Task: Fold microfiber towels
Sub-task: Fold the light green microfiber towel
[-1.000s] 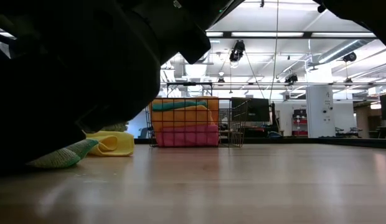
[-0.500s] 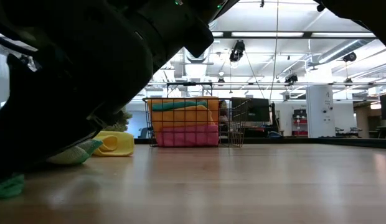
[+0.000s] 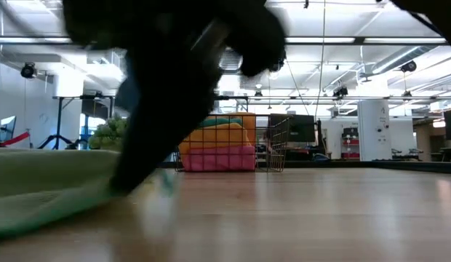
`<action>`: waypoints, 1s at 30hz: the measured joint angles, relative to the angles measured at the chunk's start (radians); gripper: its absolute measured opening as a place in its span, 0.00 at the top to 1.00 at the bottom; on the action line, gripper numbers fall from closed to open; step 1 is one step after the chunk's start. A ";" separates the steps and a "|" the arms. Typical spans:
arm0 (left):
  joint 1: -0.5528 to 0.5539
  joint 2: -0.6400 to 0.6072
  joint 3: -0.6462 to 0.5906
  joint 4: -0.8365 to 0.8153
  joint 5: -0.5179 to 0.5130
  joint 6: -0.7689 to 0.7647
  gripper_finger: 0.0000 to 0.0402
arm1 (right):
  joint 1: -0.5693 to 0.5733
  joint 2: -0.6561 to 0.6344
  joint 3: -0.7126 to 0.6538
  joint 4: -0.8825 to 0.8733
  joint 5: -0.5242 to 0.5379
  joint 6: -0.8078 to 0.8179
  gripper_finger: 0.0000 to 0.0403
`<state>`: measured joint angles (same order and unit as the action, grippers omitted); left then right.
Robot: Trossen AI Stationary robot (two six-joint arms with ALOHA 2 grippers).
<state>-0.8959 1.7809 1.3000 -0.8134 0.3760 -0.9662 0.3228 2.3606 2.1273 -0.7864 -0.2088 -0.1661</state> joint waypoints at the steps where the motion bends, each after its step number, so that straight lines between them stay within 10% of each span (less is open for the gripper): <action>1: 0.000 0.000 0.020 -0.018 -0.028 -0.004 1.00 | 0.003 -0.027 -0.002 -0.040 0.014 -0.002 0.98; 9: 0.020 -0.002 0.205 -0.225 -0.246 -0.025 1.00 | 0.028 -0.207 -0.006 -0.218 0.064 0.106 0.98; 30: 0.141 -0.004 0.748 -0.757 -0.755 0.283 1.00 | 0.172 -0.615 -0.005 -0.602 0.655 0.662 0.98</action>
<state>-0.7553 1.7768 2.0484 -1.5707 -0.3794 -0.6830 0.4952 1.7454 2.1223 -1.3884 0.4461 0.4957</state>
